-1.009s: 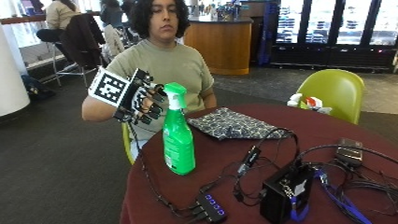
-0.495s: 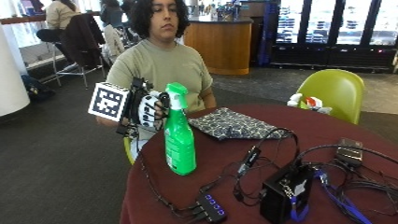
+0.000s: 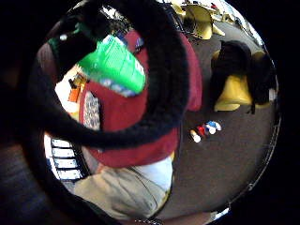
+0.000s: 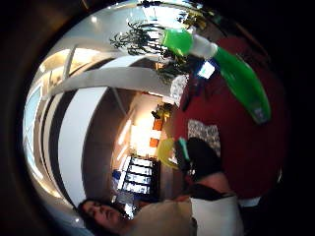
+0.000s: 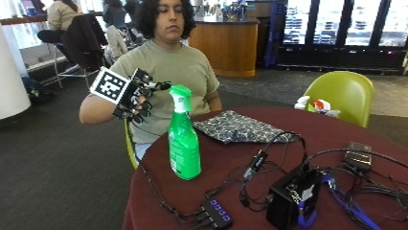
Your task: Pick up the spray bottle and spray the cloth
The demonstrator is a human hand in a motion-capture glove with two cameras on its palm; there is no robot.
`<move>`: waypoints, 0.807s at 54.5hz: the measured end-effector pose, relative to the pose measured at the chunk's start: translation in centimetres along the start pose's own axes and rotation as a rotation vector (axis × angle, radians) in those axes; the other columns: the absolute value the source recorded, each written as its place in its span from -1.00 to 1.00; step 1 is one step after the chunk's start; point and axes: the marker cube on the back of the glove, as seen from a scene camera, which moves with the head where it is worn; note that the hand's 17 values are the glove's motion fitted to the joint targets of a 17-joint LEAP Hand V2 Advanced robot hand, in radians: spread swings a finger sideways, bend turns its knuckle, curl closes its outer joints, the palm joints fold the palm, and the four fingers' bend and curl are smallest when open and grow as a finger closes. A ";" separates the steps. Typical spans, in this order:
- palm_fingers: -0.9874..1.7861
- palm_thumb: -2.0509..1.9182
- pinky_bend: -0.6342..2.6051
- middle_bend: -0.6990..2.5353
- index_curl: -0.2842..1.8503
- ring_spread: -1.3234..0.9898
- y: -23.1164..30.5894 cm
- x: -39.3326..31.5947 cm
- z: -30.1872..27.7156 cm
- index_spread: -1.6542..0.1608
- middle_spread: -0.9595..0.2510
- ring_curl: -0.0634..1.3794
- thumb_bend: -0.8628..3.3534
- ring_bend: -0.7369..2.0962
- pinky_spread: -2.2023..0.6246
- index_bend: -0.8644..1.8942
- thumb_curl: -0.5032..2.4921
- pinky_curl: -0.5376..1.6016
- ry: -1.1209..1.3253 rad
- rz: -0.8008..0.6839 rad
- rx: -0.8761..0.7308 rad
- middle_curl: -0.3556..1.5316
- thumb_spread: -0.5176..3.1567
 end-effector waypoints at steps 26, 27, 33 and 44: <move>-0.19 0.31 -0.24 -0.40 -0.55 0.15 10.8 0.7 -2.2 0.41 0.64 -0.40 -0.61 -0.05 0.73 -0.30 -0.39 -0.14 0.018 -0.059 -0.069 -0.21 -0.20; -0.19 0.31 -0.24 -0.40 -0.55 0.15 10.6 0.7 -2.0 0.41 0.64 -0.40 -0.61 -0.05 0.73 -0.30 -0.39 -0.14 0.016 -0.049 -0.035 -0.21 -0.20; -0.18 0.31 -0.24 -0.40 -0.56 0.15 9.8 0.7 -1.5 0.41 0.64 -0.42 -0.61 -0.06 0.74 -0.30 -0.40 -0.15 0.019 -0.051 -0.003 -0.22 -0.20; -0.15 0.33 -0.24 -0.41 -0.58 0.16 4.7 0.5 0.4 0.42 0.66 -0.43 -0.60 -0.06 0.73 -0.30 -0.41 -0.16 -0.025 -0.100 0.050 -0.23 -0.20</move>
